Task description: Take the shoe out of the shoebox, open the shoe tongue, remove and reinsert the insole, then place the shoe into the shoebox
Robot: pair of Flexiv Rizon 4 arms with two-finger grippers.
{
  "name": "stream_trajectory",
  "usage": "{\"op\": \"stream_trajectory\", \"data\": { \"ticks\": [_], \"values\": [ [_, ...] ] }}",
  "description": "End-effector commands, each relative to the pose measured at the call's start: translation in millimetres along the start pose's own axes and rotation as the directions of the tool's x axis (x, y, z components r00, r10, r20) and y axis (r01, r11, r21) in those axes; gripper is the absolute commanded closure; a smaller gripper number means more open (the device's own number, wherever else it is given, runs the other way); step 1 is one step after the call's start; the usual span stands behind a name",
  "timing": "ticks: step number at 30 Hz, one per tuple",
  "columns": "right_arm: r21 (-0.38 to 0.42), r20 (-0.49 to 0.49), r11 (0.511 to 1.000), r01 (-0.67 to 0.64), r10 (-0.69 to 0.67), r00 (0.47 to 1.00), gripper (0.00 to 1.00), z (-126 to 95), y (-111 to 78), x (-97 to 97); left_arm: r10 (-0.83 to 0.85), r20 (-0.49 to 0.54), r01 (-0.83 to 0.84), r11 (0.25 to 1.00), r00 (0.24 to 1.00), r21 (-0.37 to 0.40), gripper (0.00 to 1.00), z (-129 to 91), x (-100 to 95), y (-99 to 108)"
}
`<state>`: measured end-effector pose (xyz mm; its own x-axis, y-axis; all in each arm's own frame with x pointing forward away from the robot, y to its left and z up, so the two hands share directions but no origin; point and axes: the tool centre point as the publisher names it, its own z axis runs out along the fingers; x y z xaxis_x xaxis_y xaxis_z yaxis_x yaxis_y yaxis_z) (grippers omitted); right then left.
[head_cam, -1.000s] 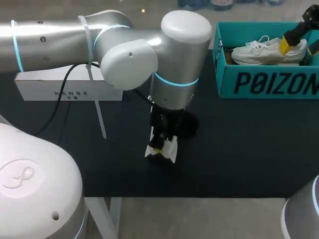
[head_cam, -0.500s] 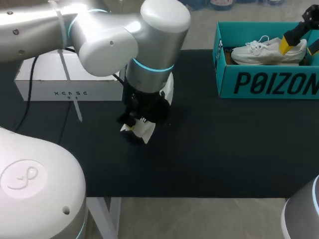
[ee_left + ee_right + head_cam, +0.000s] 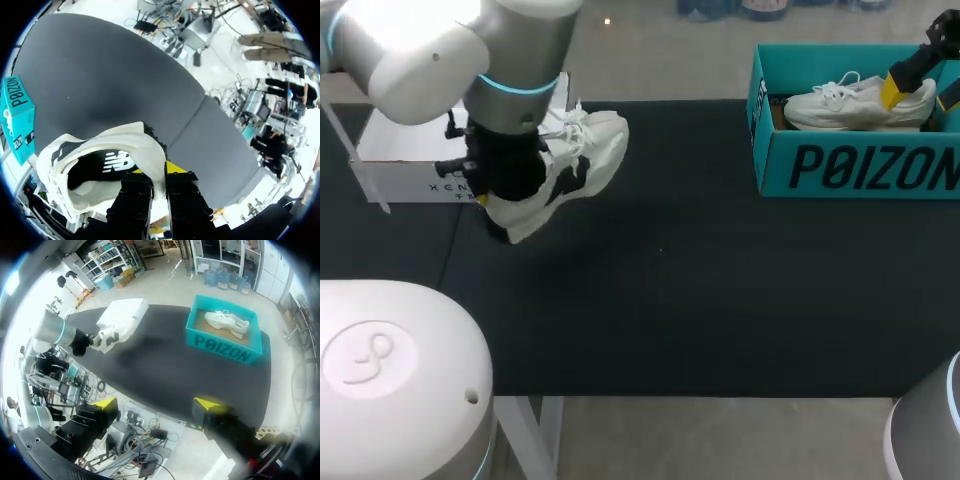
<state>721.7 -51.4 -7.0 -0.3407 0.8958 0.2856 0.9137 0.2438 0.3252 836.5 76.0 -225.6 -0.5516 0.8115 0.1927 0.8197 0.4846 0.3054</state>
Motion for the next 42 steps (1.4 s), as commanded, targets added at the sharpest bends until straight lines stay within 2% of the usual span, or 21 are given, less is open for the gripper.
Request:
{"op": "stream_trajectory", "data": {
  "ticks": [1,8,13,42],
  "values": [
    [0.005,0.000,1.000,-0.001,0.001,1.000,0.00,0,2.2,-0.3,0.092,0.160,-0.092,0.996,0.983,-0.007,1.00,4,41.9,56],
    [0.005,0.000,1.000,-0.001,0.001,1.000,0.00,0,2.2,-0.3,0.219,0.193,-0.217,0.976,0.956,-0.033,1.00,13,64.5,92],
    [0.005,0.000,1.000,-0.001,0.001,1.000,0.00,0,2.2,-0.3,0.218,0.189,-0.209,0.976,0.957,-0.067,1.00,13,75.4,115],
    [0.005,0.000,1.000,-0.001,0.001,1.000,0.00,0,2.2,-0.3,0.218,0.189,-0.209,0.976,0.957,-0.067,1.00,13,75.4,115]
  ]
}}
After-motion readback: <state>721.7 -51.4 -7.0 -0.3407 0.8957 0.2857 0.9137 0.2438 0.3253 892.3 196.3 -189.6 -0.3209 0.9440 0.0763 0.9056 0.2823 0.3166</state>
